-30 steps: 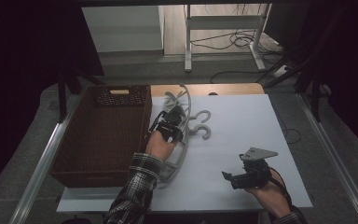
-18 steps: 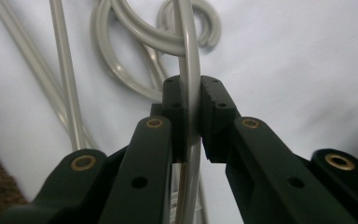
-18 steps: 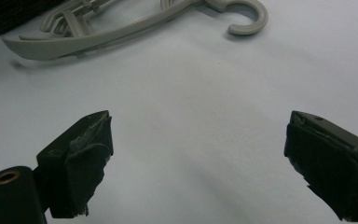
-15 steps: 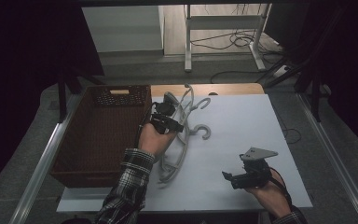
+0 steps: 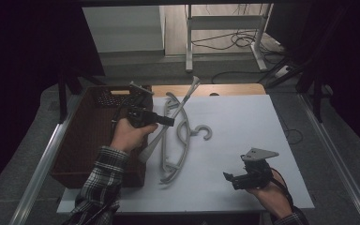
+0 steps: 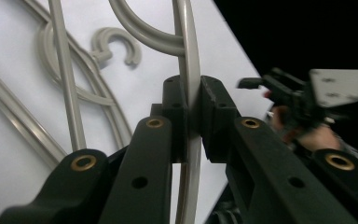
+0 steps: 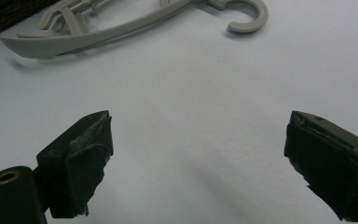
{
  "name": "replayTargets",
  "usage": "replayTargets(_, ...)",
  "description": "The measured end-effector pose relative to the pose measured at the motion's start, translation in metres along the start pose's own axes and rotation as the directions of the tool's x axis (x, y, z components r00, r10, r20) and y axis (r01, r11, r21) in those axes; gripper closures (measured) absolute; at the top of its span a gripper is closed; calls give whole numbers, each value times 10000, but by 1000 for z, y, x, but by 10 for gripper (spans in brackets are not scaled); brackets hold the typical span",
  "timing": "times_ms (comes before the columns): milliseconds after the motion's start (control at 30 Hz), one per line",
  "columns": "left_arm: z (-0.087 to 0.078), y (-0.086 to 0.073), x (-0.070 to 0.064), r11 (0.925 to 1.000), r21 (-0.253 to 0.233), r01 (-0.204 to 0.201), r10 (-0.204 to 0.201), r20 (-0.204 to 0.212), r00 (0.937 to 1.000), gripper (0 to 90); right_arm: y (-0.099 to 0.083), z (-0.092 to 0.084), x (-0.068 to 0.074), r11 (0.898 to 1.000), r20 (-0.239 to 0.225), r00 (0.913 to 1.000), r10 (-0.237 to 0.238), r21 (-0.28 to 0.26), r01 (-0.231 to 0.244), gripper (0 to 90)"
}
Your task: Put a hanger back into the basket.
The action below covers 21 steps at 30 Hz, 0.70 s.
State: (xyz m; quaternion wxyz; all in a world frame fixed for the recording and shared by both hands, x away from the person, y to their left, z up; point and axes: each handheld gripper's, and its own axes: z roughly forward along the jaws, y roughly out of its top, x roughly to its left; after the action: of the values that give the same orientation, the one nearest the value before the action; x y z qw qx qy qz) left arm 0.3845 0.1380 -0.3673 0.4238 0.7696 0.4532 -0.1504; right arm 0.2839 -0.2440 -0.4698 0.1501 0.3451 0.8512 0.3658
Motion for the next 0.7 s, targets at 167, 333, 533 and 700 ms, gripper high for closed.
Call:
replayTargets(167,-25,-8,-2,9986,-344,-401,422,610,9972,824,0,0,0,10000,5,10000,16,-12,-16,84)
replayTargets(333,-42,-16,-2,9967,-693,-416,497,1200,9915,824,1,0,0,10000,-22,10000,-4,-6,4,84)
replayTargets(533,-59,-23,7,9960,-871,-183,327,1665,9855,823,1,1,0,10000,-80,10000,16,-4,-16,87)
replayTargets(700,-72,-31,14,9956,-932,-95,251,1669,9857,823,2,1,2,9999,-210,9998,35,-104,-37,89)
